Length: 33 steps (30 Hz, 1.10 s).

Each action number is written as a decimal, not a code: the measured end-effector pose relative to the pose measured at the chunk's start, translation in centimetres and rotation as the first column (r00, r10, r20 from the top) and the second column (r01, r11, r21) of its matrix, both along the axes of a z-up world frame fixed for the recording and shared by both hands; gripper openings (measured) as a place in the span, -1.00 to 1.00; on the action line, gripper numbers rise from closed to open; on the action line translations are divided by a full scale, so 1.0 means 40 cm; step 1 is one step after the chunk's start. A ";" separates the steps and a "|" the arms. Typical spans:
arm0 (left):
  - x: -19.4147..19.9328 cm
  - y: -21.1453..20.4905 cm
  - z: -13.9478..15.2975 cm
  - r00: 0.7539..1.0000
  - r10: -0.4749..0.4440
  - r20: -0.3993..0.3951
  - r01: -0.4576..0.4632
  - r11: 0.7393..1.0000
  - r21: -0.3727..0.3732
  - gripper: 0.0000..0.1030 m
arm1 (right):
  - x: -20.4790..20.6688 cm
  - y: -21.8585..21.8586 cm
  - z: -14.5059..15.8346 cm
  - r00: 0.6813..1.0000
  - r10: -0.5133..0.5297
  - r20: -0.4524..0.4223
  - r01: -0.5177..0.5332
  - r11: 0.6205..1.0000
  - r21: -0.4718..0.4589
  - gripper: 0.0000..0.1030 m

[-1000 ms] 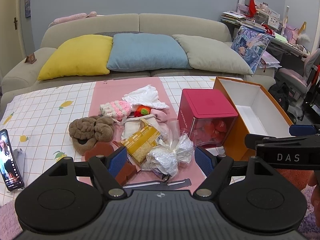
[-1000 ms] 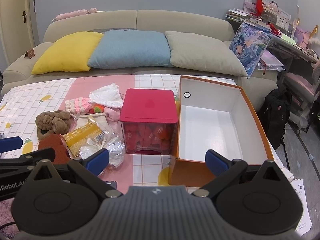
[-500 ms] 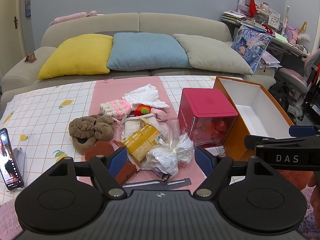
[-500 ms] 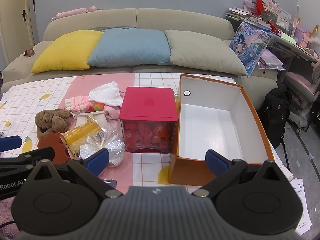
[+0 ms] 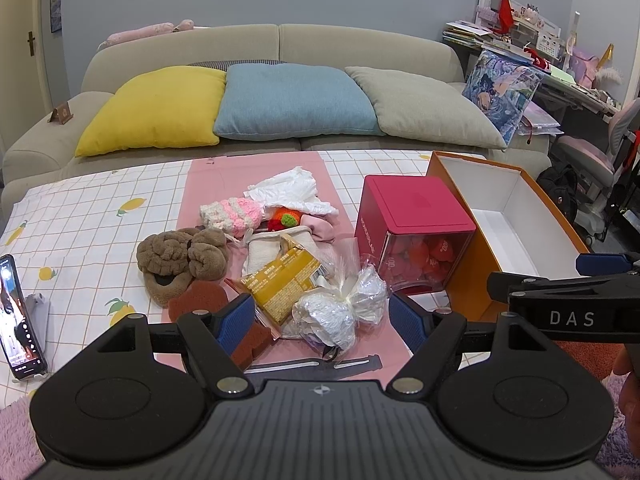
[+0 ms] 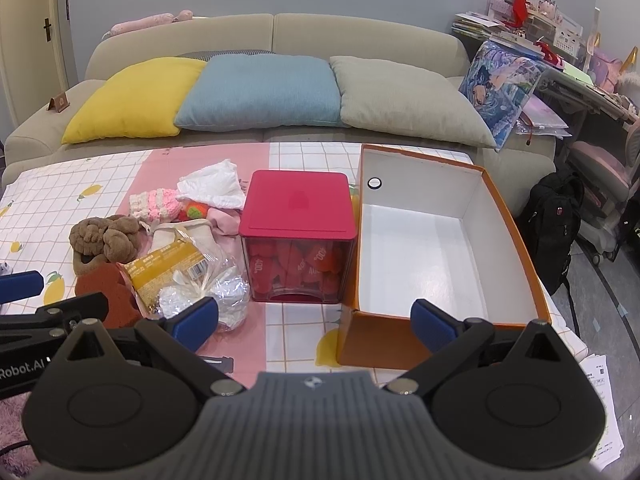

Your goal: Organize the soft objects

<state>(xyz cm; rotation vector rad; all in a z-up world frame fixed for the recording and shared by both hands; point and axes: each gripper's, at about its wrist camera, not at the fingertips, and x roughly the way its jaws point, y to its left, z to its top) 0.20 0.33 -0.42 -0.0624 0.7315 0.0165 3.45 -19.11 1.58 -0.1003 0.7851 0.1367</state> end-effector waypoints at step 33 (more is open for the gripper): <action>-0.016 -0.009 -0.002 1.000 -0.020 0.011 0.020 0.999 -0.028 0.74 | 0.009 0.010 0.001 0.999 0.029 -0.032 -0.029 1.000 0.010 0.94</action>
